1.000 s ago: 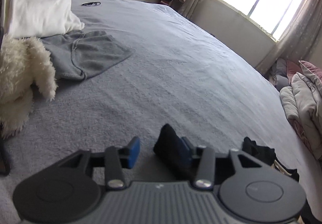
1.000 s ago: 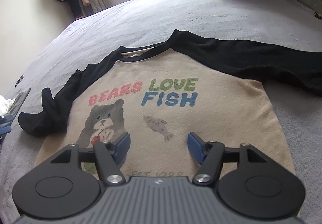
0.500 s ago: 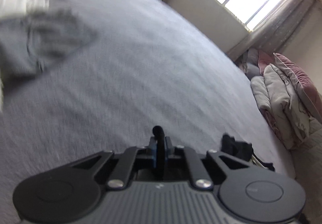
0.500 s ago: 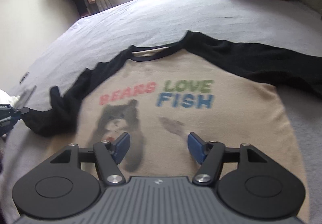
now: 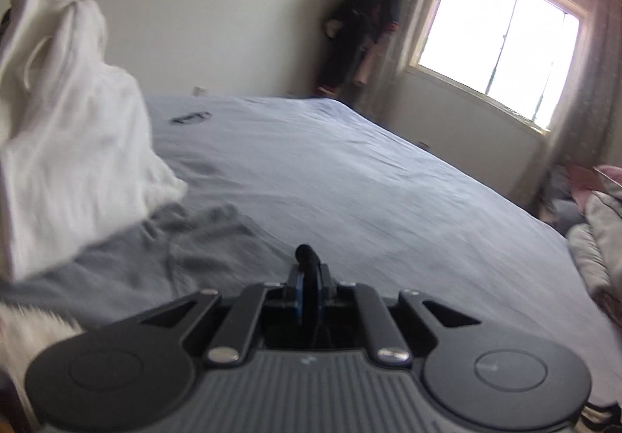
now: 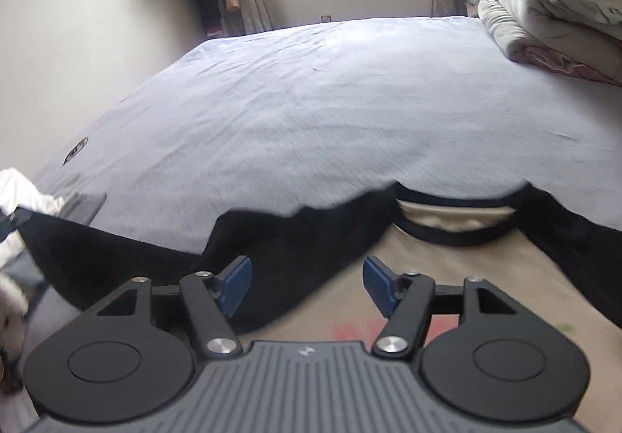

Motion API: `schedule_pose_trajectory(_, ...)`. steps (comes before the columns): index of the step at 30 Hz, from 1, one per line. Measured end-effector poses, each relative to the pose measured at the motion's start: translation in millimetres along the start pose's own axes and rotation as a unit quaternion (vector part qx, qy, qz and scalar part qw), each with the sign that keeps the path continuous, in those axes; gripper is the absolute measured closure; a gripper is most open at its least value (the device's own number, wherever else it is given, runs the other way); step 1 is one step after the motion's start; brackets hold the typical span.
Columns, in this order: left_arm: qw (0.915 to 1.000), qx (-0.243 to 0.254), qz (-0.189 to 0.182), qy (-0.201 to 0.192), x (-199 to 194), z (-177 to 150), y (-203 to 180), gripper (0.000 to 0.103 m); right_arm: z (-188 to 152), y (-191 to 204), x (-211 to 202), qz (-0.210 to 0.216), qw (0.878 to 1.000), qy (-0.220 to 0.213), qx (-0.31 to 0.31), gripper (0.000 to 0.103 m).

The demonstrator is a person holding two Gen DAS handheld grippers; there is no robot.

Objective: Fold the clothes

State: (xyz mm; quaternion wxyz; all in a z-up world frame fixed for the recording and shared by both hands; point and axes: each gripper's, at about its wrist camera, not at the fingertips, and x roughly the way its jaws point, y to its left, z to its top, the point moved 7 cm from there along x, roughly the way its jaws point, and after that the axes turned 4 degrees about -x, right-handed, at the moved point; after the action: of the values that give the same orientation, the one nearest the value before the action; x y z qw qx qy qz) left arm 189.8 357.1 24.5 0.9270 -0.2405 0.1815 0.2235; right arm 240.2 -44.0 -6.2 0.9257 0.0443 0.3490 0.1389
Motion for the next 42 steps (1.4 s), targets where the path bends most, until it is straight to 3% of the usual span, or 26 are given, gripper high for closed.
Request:
schedule_pose_trajectory(4, 0.9992, -0.026, 0.029, -0.008, 20.0, 14.0, 20.5, 0.096, 5.4, 17.2, 45.3, -0.001, 1.000, 0.000, 0.001, 0.036)
schedule_pose_trajectory(9, 0.9974, -0.026, 0.060, -0.031, 45.6, 29.0, 12.1, 0.096, 2.3, 30.9, 87.8, -0.035, 0.998, 0.009, -0.055, 0.037)
schedule_pose_trajectory(16, 0.9894, 0.011, 0.142, -0.029, 74.2, 8.2, 2.0, 0.096, -0.9, 19.8, 105.2, -0.052, 0.995, 0.003, -0.083, 0.037)
schedule_pose_trajectory(21, 0.9883, 0.008, 0.152, -0.006, 88.2, -7.1, 10.2, 0.095, 1.2, 26.9, 109.0, -0.036, 0.990, 0.006, -0.133, 0.037)
schedule_pose_trajectory(24, 0.9919, -0.010, 0.125, 0.019, 88.2, -12.8, 9.5, 0.081, 5.1, 42.4, 107.5, -0.015, 0.985, 0.007, -0.171, 0.037)
schedule_pose_trajectory(26, 0.9931, 0.006, 0.115, 0.022, 80.6, -14.1, -1.1, 0.060, 7.7, 60.0, 106.4, 0.013, 0.983, 0.006, -0.185, 0.037)
schedule_pose_trajectory(28, 0.9929, 0.031, 0.111, 0.028, 71.2, -11.5, -15.3, 0.050, 9.0, 84.0, 106.4, 0.050, 0.979, 0.001, -0.199, 0.037)
schedule_pose_trajectory(32, 0.9967, 0.023, 0.076, -0.015, 46.9, 1.3, -43.6, 0.032, 7.0, 127.8, 116.5, 0.115, 0.973, 0.000, -0.201, 0.038)
schedule_pose_trajectory(34, 0.9974, 0.024, 0.060, -0.031, 41.7, 0.8, -58.4, 0.027, 1.7, 136.7, 119.7, 0.122, 0.973, 0.009, -0.198, 0.042)
schedule_pose_trajectory(38, 0.9966, 0.024, 0.076, -0.021, 44.5, -11.8, -66.8, 0.026, -6.8, 137.4, 111.5, 0.117, 0.976, 0.023, -0.184, 0.043)
schedule_pose_trajectory(42, 0.9958, -0.040, 0.080, 0.019, 39.0, -29.9, -60.0, 0.026, -7.5, 112.8, 78.3, 0.099, 0.980, 0.026, -0.173, 0.043)
